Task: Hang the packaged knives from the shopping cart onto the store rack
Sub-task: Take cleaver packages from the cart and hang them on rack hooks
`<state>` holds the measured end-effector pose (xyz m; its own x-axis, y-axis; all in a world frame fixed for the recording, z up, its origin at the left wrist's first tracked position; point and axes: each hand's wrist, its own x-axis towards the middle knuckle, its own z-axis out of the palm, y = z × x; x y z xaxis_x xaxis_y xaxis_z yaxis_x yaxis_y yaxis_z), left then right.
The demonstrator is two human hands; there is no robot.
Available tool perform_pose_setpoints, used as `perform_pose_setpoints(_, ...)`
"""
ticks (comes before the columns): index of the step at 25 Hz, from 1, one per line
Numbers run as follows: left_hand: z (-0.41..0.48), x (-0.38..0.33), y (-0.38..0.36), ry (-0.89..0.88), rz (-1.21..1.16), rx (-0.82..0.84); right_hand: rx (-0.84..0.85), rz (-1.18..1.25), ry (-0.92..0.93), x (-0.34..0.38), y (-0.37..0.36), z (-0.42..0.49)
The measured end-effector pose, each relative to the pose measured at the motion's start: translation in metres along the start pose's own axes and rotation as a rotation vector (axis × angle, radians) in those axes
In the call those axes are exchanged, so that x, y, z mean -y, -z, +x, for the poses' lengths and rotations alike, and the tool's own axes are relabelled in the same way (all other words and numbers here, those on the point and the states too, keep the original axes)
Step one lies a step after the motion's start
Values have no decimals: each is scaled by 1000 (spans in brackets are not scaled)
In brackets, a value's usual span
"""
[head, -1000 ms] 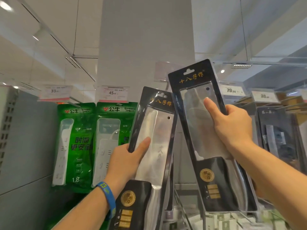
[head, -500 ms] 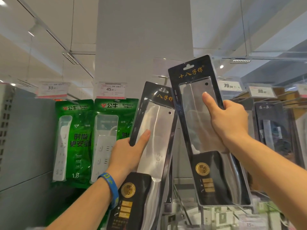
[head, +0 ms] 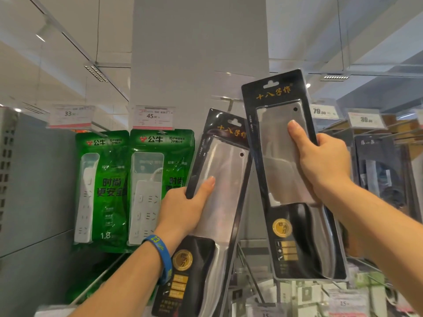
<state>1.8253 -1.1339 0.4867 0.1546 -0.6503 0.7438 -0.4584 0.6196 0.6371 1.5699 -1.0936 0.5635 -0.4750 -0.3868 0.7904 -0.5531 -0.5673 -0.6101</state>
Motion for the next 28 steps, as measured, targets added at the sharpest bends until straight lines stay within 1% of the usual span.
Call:
perform_pose_setpoints(3,-3,-1,-5,-16,38,6,-7,-11,20,-1,3,1)
perform_pose_setpoints(7,-5,3,-9,7,-30,-17,0,-40,81,-1,5,-2)
perform_pose_setpoints(9,-7,6,-9,39,-82,-35,2,-22,81,-2,6,-2)
perform_pose_setpoints(14,-7,4,-6,68,-114,-35,-7,-7,72,0,11,0)
perform_pose_setpoints(18,-7,8,6,92,-111,-94,8,2,52,-1,12,0)
perform_pose_setpoints(20,-7,6,5,83,-93,-78,16,8,47,-1,10,0)
perform_pose_setpoints(23,-4,1,-1,22,-58,-19,30,8,37,1,0,-3)
perform_pose_setpoints(26,-5,3,-3,39,-80,-46,36,22,25,4,-5,-9)
perform_pose_setpoints(28,-8,3,-1,55,-134,-37,43,30,12,3,-6,-12)
